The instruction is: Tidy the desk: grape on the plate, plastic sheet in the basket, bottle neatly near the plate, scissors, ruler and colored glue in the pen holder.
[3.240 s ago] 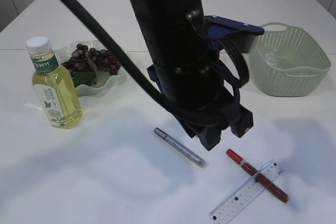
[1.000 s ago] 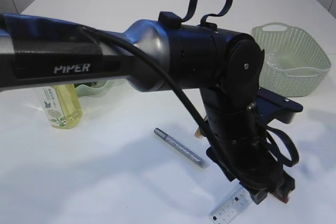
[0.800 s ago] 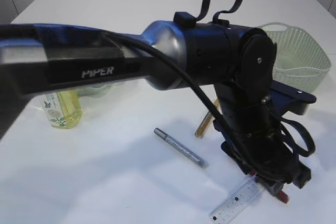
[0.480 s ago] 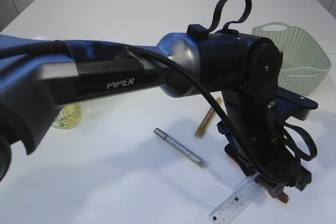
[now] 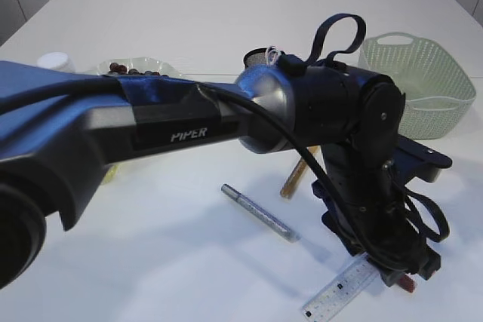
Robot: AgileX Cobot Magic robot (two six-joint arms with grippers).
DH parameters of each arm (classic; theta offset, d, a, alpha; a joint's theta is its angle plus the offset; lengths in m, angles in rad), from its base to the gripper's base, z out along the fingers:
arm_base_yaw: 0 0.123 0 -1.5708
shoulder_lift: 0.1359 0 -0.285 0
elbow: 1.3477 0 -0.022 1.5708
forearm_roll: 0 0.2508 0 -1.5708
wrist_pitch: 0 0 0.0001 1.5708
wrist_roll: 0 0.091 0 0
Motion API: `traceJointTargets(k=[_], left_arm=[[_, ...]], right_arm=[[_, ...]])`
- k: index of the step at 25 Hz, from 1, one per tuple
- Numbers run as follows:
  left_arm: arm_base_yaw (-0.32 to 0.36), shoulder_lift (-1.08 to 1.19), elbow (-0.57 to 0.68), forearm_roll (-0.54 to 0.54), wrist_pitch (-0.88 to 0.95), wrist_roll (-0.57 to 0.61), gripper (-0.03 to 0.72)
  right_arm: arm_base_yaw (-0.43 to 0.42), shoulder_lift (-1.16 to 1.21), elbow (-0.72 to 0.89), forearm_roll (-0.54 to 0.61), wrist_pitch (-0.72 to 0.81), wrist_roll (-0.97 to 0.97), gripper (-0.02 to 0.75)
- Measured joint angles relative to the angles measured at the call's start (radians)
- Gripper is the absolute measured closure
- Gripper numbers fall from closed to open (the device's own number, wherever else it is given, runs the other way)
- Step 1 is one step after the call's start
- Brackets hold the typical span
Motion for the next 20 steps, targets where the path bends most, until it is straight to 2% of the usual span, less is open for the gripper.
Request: traceJointTargets(k=[20], left_arm=[[0.000, 0.037, -0.005, 0.014, -0.026, 0.000, 0.266]], right_arm=[[0.000, 0.000, 0.000, 0.011, 0.000, -0.008, 0.429]])
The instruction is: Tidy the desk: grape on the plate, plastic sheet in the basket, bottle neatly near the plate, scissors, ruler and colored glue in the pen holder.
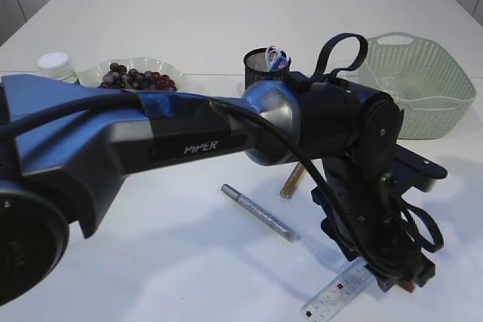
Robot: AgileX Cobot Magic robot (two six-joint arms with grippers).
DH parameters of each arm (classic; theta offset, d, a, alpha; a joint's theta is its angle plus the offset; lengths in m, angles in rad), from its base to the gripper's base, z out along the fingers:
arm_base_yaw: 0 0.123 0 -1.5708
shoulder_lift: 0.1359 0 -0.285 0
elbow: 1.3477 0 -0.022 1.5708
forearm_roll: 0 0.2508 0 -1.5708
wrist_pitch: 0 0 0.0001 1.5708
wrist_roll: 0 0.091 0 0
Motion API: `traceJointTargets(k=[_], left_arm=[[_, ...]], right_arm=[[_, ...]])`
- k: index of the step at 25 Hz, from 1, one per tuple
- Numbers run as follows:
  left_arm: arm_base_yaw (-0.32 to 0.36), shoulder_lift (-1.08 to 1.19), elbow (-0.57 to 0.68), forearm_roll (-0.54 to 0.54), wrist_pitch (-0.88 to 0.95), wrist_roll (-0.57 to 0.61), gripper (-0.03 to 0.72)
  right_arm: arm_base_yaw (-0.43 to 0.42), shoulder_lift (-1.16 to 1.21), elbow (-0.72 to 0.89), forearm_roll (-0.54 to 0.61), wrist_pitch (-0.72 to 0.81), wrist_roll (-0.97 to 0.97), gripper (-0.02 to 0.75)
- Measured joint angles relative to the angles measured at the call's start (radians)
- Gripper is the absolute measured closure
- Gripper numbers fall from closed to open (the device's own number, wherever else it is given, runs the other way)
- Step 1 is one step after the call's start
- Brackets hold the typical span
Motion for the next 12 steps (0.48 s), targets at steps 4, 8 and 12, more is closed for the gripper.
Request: traceJointTargets(k=[4, 8, 12], left_arm=[[0.000, 0.008, 0.000, 0.002, 0.000, 0.000, 0.266], [0.000, 0.008, 0.000, 0.003, -0.003, 0.000, 0.266], [0.000, 0.008, 0.000, 0.006, -0.005, 0.000, 0.266]], right_arm=[[0.000, 0.000, 0.000, 0.000, 0.000, 0.000, 0.428], [0.000, 0.000, 0.000, 0.000, 0.000, 0.000, 0.428], [0.000, 0.000, 0.000, 0.000, 0.000, 0.000, 0.428]])
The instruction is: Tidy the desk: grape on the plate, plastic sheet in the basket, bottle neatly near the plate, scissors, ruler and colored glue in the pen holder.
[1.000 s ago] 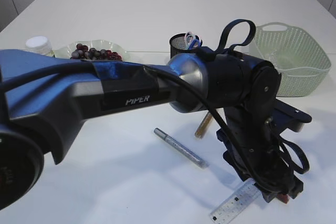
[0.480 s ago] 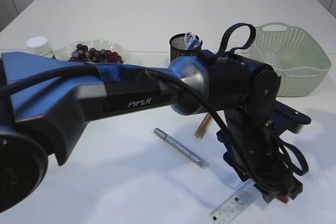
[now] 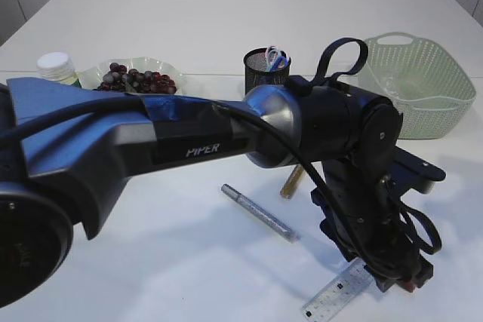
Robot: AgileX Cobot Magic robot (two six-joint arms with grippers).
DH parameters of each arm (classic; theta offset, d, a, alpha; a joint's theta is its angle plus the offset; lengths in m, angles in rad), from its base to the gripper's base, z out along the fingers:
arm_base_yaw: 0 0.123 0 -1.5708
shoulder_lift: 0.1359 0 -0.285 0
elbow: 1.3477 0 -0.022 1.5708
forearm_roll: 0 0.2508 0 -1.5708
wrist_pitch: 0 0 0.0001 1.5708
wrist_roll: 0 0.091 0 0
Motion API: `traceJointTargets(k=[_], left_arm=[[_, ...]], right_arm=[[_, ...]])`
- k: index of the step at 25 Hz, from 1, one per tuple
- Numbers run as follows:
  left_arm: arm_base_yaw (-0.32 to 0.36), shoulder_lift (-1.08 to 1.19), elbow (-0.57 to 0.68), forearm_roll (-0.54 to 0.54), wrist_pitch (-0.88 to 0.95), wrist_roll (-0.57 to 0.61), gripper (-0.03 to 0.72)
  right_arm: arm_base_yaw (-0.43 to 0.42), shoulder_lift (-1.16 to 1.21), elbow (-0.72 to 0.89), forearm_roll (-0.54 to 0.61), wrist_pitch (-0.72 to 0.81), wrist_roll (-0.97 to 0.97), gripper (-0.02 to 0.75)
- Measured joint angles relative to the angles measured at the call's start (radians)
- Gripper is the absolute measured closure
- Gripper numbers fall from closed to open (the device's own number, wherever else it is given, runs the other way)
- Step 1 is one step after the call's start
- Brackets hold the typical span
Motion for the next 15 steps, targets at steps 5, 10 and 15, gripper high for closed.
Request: traceJointTargets(k=[5, 10, 15], left_arm=[[0.000, 0.000, 0.000, 0.001, -0.002, 0.000, 0.266], [0.005, 0.000, 0.000, 0.001, -0.002, 0.000, 0.266], [0.006, 0.000, 0.000, -0.001, -0.002, 0.000, 0.266]], right_arm=[[0.000, 0.000, 0.000, 0.004, 0.000, -0.005, 0.428], [0.000, 0.000, 0.000, 0.027, 0.000, -0.019, 0.428], [0.000, 0.000, 0.000, 0.031, 0.000, -0.022, 0.426]])
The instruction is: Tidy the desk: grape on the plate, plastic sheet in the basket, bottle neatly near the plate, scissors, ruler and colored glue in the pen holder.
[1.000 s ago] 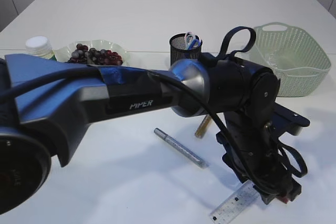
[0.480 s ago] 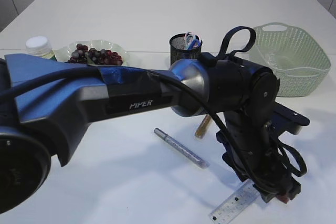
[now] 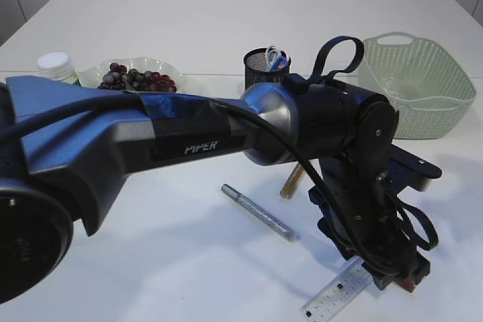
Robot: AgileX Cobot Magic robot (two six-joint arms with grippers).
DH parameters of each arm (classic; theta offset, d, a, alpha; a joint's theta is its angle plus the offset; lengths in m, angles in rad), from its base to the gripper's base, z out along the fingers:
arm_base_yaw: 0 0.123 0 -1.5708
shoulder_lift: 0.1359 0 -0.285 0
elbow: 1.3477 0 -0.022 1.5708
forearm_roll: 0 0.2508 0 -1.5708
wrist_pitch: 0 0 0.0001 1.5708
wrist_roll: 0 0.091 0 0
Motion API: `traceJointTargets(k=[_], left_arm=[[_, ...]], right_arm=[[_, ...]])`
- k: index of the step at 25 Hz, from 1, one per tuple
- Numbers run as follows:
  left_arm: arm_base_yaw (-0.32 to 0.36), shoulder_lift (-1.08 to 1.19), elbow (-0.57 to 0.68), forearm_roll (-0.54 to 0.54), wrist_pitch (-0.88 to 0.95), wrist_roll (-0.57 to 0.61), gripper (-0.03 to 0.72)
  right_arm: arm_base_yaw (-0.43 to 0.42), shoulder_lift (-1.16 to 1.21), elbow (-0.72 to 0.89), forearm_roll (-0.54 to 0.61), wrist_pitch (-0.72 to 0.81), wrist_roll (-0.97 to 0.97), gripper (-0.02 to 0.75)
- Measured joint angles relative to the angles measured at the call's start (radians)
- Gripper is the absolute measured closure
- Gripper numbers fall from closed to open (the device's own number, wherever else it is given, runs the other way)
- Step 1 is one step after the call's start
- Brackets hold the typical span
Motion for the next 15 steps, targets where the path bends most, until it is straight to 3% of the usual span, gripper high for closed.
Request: traceJointTargets(k=[15], left_arm=[[0.000, 0.024, 0.000, -0.009, 0.017, 0.000, 0.266]], right_arm=[[0.000, 0.000, 0.000, 0.002, 0.000, -0.001, 0.426]])
